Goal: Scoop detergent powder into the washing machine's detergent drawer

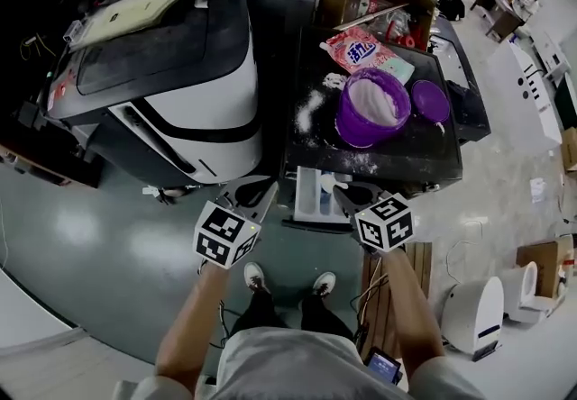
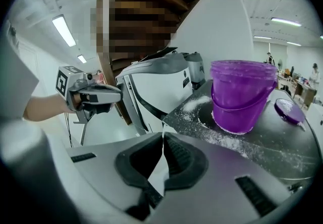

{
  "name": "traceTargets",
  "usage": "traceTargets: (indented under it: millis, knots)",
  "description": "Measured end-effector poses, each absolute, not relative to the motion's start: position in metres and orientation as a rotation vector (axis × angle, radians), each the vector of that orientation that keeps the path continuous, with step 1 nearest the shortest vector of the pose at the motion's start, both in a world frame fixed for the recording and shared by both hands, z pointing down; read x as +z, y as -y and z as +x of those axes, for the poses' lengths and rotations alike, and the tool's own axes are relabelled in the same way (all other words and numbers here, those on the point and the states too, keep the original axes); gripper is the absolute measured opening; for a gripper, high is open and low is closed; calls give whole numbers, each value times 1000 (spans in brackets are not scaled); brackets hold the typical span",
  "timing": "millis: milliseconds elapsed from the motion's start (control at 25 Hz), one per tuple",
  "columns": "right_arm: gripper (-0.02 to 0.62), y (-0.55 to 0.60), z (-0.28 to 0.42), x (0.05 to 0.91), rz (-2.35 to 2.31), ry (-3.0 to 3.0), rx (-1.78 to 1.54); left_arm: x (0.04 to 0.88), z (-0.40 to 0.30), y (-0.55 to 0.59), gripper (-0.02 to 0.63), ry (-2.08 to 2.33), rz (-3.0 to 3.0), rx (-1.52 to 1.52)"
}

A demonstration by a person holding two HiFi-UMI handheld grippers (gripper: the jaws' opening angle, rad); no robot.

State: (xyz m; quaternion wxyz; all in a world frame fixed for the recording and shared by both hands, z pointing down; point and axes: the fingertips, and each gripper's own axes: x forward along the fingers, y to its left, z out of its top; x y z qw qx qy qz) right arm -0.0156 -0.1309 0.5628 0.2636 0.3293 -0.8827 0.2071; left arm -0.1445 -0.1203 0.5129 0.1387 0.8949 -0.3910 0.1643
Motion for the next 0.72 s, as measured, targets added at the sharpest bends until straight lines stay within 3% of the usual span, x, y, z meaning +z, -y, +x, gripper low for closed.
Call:
traceTargets:
  millis: [720]
  knots:
    - [3,156,-50,643,726,2192,304,561,-175,127,9,1178,2479,536]
